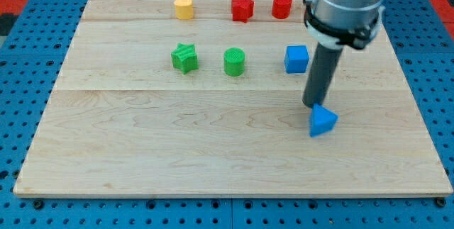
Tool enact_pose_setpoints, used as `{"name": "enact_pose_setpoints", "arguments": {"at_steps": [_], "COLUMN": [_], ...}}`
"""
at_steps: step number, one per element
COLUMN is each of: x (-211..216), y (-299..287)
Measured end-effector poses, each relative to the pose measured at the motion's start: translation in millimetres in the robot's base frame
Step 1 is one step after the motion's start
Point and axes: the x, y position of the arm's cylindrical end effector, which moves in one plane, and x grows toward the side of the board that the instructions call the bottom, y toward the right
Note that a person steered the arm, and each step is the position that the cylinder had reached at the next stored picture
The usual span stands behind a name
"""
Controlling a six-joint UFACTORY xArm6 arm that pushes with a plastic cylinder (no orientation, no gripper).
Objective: Slide the blue cube to the top left of the blue triangle
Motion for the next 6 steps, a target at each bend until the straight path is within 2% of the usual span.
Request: {"name": "enact_pose_setpoints", "arguments": {"at_steps": [1,2,6], "x": [37.7,30.9,-136.6], "y": [16.9,20.7,39.2]}}
